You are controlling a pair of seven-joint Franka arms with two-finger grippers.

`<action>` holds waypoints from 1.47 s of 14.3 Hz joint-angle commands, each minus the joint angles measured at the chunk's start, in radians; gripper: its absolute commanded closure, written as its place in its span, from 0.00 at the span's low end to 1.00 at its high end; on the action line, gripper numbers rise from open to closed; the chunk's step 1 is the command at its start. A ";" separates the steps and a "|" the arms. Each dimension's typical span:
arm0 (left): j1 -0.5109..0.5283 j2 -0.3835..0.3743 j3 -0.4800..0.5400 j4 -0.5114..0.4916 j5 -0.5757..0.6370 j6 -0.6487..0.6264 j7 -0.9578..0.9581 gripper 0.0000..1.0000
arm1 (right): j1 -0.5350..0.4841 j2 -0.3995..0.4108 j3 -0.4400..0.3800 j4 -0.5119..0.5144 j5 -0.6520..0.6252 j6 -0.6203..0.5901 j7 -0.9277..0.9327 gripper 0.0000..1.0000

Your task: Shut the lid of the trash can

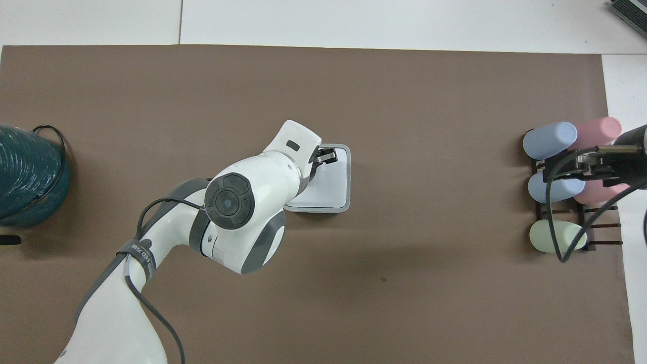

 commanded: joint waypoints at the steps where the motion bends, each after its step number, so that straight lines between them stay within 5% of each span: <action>1: -0.012 0.054 0.000 0.007 -0.015 -0.020 0.033 0.89 | -0.011 -0.023 0.004 -0.026 -0.002 0.006 -0.019 0.00; 4: 0.001 0.034 0.003 0.050 -0.009 -0.109 0.033 0.89 | -0.011 -0.023 0.004 -0.026 -0.002 0.006 -0.020 0.00; 11: 0.153 -0.012 0.023 0.404 -0.004 -0.756 0.200 0.89 | -0.011 -0.023 0.004 -0.026 -0.002 0.006 -0.020 0.00; 21: 0.484 -0.238 0.027 0.406 0.095 -1.193 0.816 0.88 | -0.011 -0.023 0.004 -0.025 -0.002 0.006 -0.019 0.00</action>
